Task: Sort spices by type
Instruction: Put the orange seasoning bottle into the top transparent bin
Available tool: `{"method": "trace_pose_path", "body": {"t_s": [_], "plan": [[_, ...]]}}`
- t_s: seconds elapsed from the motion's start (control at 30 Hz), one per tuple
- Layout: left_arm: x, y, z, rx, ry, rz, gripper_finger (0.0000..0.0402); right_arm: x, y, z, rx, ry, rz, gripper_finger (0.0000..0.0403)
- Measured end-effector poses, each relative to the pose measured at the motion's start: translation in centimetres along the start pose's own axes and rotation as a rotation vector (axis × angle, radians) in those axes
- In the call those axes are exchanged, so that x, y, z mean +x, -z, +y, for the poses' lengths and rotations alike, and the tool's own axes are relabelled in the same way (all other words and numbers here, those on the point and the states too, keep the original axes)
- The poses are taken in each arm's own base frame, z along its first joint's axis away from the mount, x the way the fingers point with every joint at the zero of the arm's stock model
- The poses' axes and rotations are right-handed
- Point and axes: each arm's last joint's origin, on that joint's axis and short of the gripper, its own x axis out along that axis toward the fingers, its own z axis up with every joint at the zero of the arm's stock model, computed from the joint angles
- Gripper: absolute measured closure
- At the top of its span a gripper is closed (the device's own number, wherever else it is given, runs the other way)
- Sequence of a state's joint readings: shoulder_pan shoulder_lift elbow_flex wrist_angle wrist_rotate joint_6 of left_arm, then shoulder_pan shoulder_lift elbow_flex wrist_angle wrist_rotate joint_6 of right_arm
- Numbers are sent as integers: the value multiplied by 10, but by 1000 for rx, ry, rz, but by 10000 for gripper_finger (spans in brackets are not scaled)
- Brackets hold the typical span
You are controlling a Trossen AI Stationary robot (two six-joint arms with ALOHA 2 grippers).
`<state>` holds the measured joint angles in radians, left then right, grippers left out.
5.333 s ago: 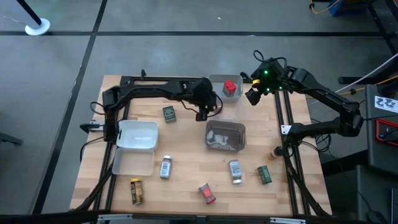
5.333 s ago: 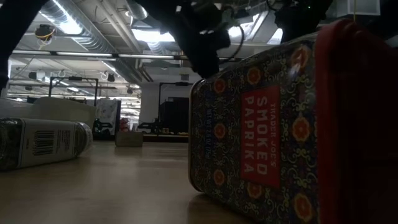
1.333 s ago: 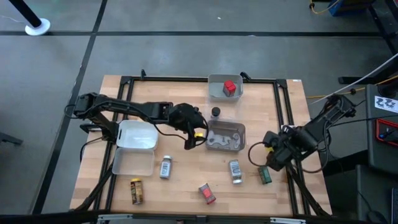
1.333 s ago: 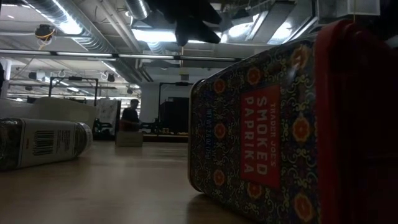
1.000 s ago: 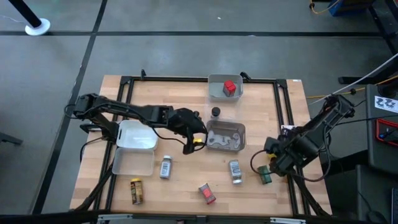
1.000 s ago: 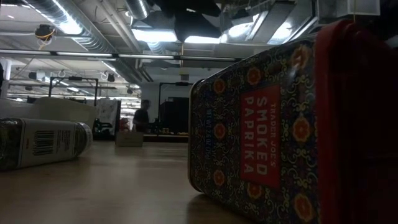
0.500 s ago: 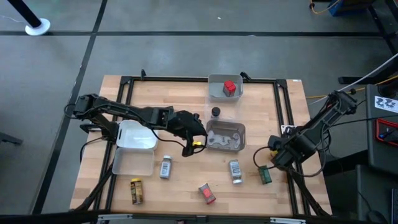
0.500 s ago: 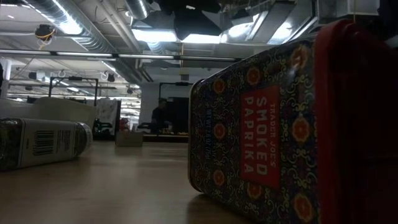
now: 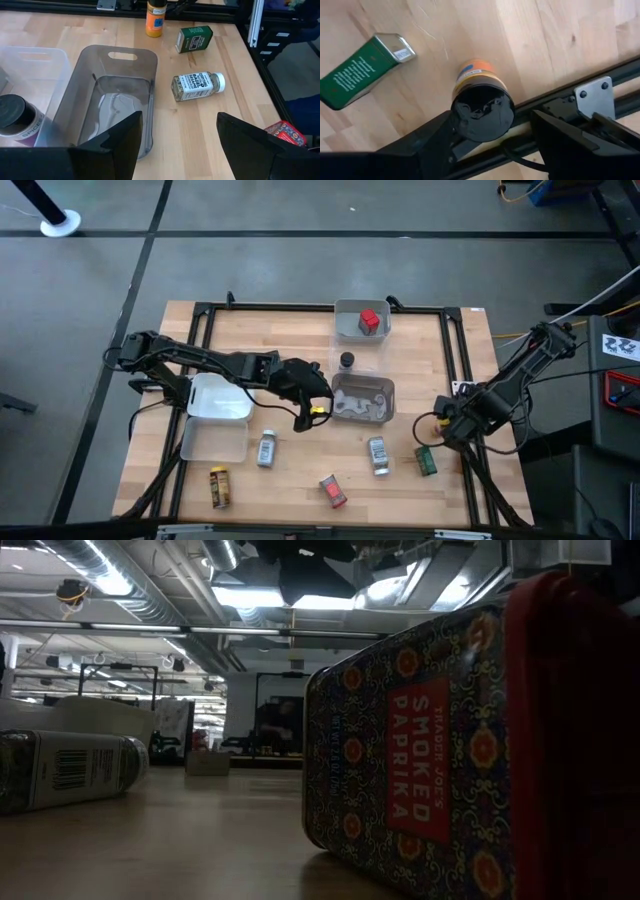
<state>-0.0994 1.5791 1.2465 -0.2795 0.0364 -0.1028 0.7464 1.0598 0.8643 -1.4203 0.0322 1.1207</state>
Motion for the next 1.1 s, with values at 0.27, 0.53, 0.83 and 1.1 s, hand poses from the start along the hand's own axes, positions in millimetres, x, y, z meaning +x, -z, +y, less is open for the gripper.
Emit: {"method": "trace_pose_path", "body": {"t_s": [0.27,0.53,0.83,1.1], "plan": [[0,0,0,-2,0,0,162,-1,1,-3,1,-27,-14,133],[0,0,0,-2,0,0,162,-4,3,-9,16,-33,-51,133],[0,0,0,-2,0,0,162,-4,4,-9,37,-53,-31,133],[0,0,0,-2,0,0,162,-4,4,-8,39,-61,-19,133]]}}
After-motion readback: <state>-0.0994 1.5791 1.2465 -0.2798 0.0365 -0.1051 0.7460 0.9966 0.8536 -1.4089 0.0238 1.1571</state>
